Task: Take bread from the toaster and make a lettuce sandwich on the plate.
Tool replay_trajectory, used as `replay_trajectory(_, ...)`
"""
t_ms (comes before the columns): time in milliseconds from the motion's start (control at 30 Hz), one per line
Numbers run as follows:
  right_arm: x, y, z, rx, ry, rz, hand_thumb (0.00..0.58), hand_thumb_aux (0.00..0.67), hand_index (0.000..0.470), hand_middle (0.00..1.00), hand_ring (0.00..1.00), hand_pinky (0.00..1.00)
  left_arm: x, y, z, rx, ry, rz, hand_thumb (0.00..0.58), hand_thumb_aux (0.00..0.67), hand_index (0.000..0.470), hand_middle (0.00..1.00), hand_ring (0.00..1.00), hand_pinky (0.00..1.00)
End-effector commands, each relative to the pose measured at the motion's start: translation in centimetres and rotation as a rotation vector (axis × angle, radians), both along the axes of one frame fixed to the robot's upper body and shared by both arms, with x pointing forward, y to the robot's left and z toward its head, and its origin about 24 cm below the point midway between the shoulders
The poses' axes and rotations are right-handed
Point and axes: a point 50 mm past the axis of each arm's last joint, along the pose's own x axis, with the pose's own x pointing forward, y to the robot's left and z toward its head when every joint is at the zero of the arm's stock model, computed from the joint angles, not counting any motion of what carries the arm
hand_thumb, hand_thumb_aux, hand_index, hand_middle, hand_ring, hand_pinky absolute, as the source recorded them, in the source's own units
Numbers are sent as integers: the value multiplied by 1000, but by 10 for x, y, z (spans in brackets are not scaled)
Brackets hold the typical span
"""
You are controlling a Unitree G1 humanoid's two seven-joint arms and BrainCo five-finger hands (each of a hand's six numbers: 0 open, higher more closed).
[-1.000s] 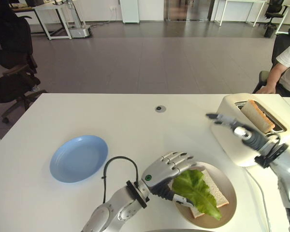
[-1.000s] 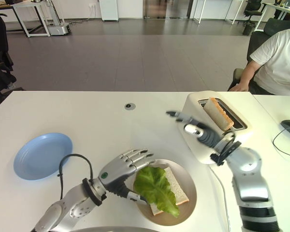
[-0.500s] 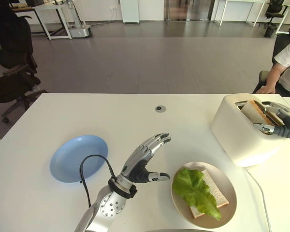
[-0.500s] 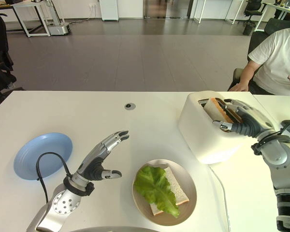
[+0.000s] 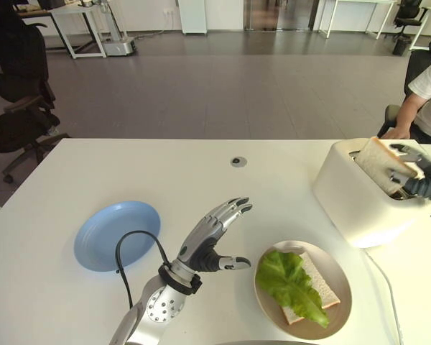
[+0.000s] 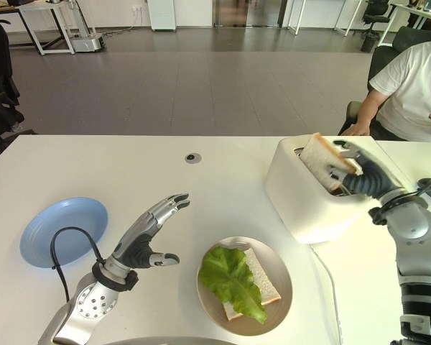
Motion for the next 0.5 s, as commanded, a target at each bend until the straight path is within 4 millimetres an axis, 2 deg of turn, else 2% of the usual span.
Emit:
replay_trajectory(33, 1, -17, 43, 194, -77, 8, 580, 670, 470, 0, 0, 0, -2, 3, -2, 19, 3, 21, 0, 0, 0, 0, 0, 0)
replay_trajectory(133, -2, -2, 64, 330, -10, 221, 580, 670, 470, 0, 0, 0, -4, 4, 1, 30, -14, 19, 0, 0, 0, 0, 0, 0)
replay_trajectory(233, -9, 39, 68, 374, 172, 569, 580, 670, 470, 0, 0, 0, -8, 8, 9, 52, -55, -8, 0, 0, 0, 0, 0, 0)
replay_trajectory(367, -11, 84, 47, 372, 486, 930, 580, 670, 470, 0, 0, 0, -18, 14, 32, 70, -160, -69, 0, 0, 0, 0, 0, 0)
replay_trajectory(500, -11, 117, 9, 207, 713, 1106, 580, 670, 470, 0, 0, 0, -35, 16, 57, 108, -289, -88, 0, 0, 0, 0, 0, 0)
